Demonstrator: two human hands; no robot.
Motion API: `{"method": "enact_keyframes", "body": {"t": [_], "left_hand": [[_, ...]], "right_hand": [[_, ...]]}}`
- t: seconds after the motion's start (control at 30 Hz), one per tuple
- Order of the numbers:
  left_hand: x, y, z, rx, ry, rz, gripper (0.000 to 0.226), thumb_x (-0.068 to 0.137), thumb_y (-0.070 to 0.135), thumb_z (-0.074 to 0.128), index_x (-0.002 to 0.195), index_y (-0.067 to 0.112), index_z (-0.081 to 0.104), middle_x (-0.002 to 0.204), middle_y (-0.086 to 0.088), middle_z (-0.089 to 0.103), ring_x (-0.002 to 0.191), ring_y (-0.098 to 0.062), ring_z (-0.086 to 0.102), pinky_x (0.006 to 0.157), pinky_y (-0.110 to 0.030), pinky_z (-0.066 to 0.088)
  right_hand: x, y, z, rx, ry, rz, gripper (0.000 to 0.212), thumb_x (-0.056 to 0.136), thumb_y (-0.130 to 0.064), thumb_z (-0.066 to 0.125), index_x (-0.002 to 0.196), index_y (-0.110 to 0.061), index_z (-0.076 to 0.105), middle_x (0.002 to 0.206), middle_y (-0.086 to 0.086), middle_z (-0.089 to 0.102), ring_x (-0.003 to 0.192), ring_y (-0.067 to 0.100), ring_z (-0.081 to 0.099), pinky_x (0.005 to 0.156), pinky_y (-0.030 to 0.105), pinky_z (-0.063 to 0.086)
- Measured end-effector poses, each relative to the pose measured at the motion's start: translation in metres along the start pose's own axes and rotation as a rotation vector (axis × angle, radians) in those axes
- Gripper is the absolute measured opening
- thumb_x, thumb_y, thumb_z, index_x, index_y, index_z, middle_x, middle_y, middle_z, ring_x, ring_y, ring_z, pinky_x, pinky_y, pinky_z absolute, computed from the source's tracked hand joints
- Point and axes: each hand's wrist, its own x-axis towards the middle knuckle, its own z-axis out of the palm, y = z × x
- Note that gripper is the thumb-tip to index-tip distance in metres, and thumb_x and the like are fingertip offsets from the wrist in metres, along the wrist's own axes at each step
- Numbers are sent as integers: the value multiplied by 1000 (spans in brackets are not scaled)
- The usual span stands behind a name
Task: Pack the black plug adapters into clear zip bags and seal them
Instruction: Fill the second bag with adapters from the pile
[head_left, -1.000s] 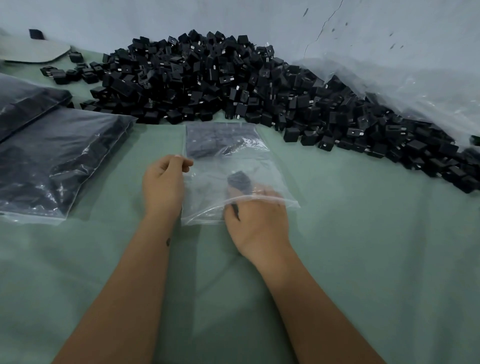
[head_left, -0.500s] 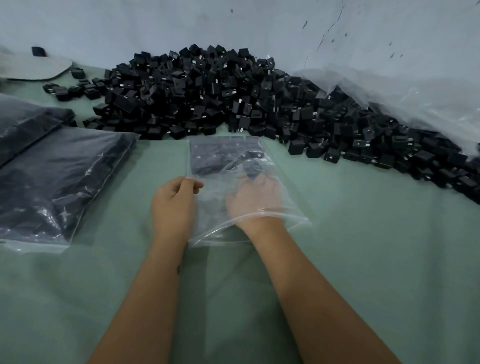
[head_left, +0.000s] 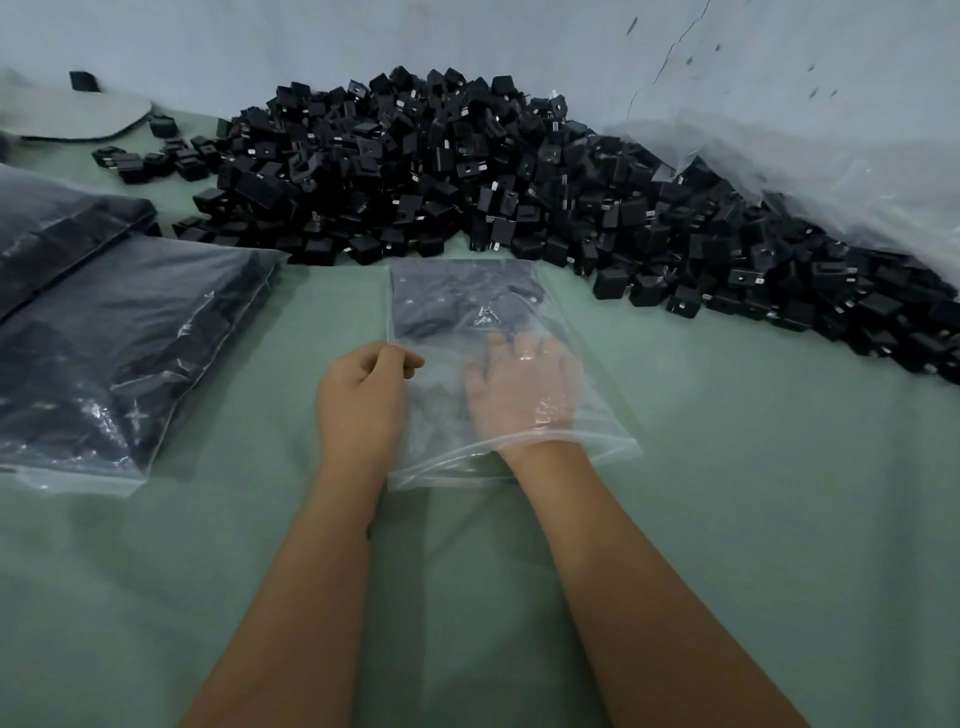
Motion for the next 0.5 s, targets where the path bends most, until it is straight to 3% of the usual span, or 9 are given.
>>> {"method": "enact_keyframes", "body": {"t": [0.13, 0.2, 0.3, 0.4, 0.43, 0.5], "left_hand": [[-2, 2, -1, -22, -5, 10, 26, 86, 20, 55, 67, 25, 71, 65, 21, 65, 64, 8, 54, 55, -5, 37], [-6, 6, -3, -90, -55, 102, 21, 83, 24, 55, 72, 27, 72, 74, 18, 69, 76, 5, 58, 67, -6, 40], [-11, 9, -5, -16, -226, 298, 20, 82, 21, 57, 88, 27, 75, 99, 13, 71, 107, -7, 58, 92, -21, 41], [-8, 5, -3, 162, -345, 349, 28, 85, 5, 60, 98, 26, 73, 111, 12, 68, 117, -13, 55, 103, -24, 38], [-6, 3, -2, 240, -368, 342, 32, 84, 0, 59, 99, 24, 74, 111, 9, 68, 117, -15, 56, 105, -26, 38], [-2, -1, -1, 381, -409, 353, 37, 81, -5, 57, 101, 19, 76, 114, 4, 69, 117, -20, 56, 108, -36, 39]], "right_hand": [[0, 2, -2, 6, -29, -35, 50, 97, -41, 25, 138, -18, 41, 143, 9, 39, 131, 29, 33, 104, 42, 28], [-3, 2, -3, -11, -22, -49, 47, 98, -39, 26, 135, -17, 43, 137, 8, 43, 126, 28, 36, 100, 41, 31], [-13, 1, -6, -42, -42, -148, 44, 97, -40, 35, 134, -19, 43, 134, 6, 44, 125, 26, 36, 101, 41, 31], [-30, 3, -20, 60, -212, -260, 43, 97, -41, 37, 136, -23, 40, 141, 5, 40, 130, 26, 34, 107, 42, 29], [-37, 7, -29, 117, -273, -301, 34, 97, -40, 37, 128, -27, 46, 138, 4, 44, 128, 25, 38, 104, 39, 32], [-51, 18, -54, 281, -424, -354, 16, 97, -38, 41, 94, -34, 56, 116, -2, 58, 114, 22, 50, 87, 32, 38]]}}
